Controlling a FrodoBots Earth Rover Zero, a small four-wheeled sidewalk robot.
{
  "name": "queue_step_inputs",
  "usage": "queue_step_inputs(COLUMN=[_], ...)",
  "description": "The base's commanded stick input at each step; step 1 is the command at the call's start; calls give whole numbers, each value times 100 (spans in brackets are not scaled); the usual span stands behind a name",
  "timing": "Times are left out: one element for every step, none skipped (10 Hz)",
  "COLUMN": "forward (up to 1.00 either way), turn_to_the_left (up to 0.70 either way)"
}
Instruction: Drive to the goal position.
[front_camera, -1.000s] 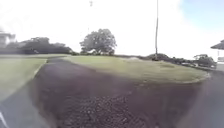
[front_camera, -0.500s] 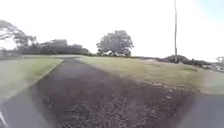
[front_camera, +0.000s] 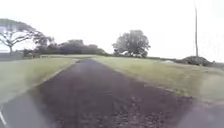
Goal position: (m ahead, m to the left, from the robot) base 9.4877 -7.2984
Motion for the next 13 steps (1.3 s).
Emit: queue_step_inputs(forward=[100,100,100,100,100,100,100,100,100,100,100,100,100], turn_to_the_left=[1,0,0,5,26,27,27,27,12,0,0,0,0])
